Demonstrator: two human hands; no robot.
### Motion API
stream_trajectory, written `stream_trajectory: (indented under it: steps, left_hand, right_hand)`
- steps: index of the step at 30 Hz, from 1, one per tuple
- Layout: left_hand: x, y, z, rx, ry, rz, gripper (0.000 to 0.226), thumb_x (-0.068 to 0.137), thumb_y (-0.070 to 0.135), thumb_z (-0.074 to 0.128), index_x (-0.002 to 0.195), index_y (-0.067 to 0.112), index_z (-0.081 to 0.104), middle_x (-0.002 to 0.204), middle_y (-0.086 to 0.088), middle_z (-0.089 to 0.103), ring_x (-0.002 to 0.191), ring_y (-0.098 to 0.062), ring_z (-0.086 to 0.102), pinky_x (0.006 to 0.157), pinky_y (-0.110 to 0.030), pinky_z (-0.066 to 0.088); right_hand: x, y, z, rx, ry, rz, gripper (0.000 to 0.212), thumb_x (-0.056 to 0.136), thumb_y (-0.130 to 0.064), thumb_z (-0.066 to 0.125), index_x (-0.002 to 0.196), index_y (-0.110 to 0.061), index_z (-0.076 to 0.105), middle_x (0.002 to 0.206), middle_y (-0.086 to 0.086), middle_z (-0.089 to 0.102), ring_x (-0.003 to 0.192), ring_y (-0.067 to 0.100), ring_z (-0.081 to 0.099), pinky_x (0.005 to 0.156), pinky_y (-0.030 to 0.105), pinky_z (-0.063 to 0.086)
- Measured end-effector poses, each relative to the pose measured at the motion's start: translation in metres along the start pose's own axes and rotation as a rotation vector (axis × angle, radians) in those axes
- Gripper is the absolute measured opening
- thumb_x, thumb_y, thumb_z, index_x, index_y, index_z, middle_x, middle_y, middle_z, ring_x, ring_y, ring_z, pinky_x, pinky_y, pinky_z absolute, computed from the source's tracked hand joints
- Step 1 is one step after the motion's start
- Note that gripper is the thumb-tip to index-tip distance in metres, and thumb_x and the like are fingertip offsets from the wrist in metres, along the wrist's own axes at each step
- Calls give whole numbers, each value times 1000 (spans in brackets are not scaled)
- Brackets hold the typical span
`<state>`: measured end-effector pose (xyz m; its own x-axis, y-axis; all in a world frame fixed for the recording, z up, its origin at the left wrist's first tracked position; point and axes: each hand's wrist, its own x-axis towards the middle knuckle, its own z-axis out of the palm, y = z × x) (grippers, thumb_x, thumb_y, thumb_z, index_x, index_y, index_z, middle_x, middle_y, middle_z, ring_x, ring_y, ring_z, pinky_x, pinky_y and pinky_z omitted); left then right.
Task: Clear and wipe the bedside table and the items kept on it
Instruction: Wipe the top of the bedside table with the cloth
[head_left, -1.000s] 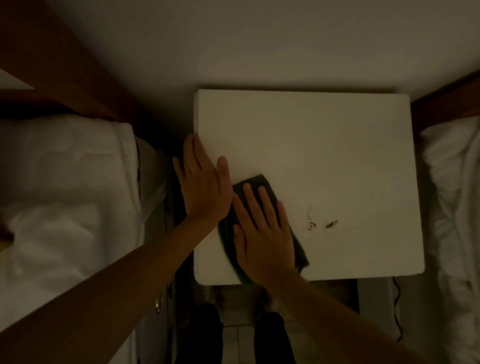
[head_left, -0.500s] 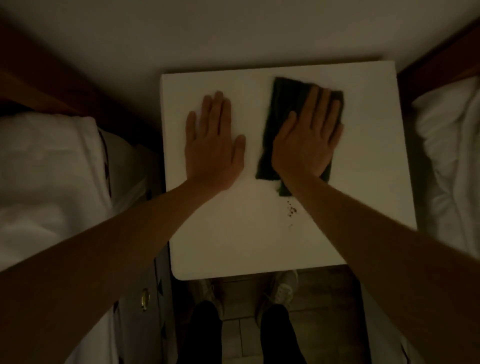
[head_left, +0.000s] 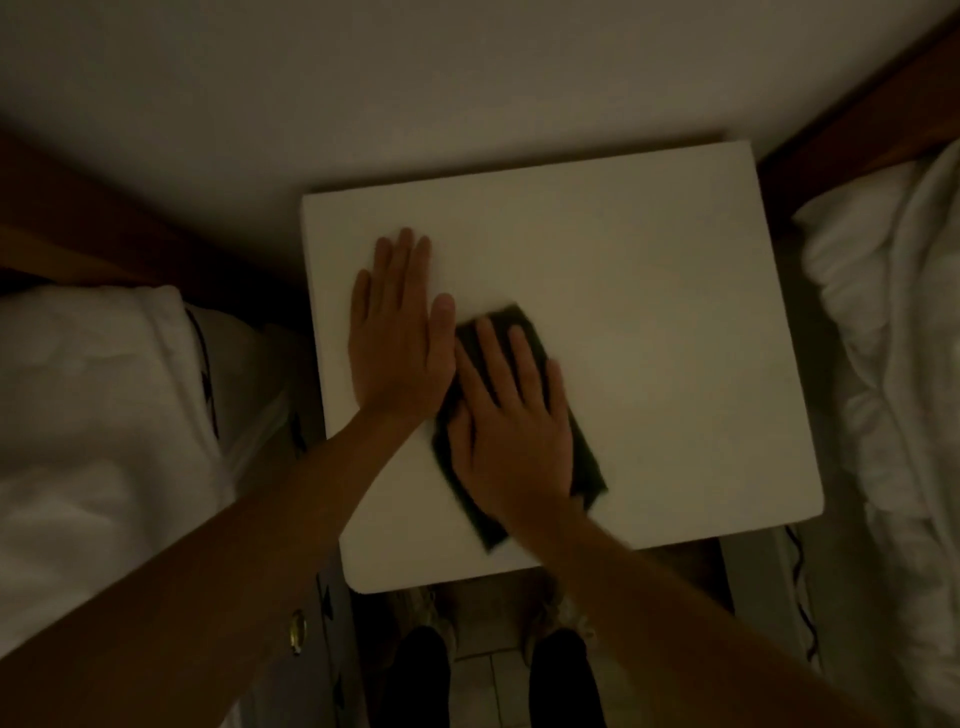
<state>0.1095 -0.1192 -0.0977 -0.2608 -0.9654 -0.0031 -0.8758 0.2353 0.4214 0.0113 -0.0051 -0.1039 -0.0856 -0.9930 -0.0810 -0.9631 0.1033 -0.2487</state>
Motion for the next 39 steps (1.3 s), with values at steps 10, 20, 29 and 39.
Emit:
stream_trajectory:
  steps: [10,20,29,39]
  left_hand:
    - [5,-4,5,187,-71,112,64,101,56,17,157,25,19,166,-9,13,153,-28,7,123,-51,8]
    - [4,6,8,211,-156,404,55,106,36,20,157,18,22,165,-5,18,153,-21,10,122,-55,12]
    - [2,2,7,112,-110,335,59,104,39,17,156,12,23,163,-6,25,152,-20,17,123,-44,15]
    - [2,0,7,190,-102,375,57,103,46,20,156,26,24,165,-4,19,153,-21,11,124,-42,9]
  right_hand:
    - [132,148,-56,-19,59,223,58,103,-47,23,159,-36,16,169,-1,13,155,25,6,124,52,10]
    - [-88,66,-23,-36,14,402,59,103,-47,22,160,-34,14,169,1,8,156,27,4,122,55,15]
    - [91,91,-29,61,87,-54,52,100,-48,37,152,-39,39,164,-3,30,154,25,17,121,53,16]
    - [67,220,-71,63,112,294,53,104,-55,21,156,-44,22,167,-6,18,154,23,13,122,47,23]
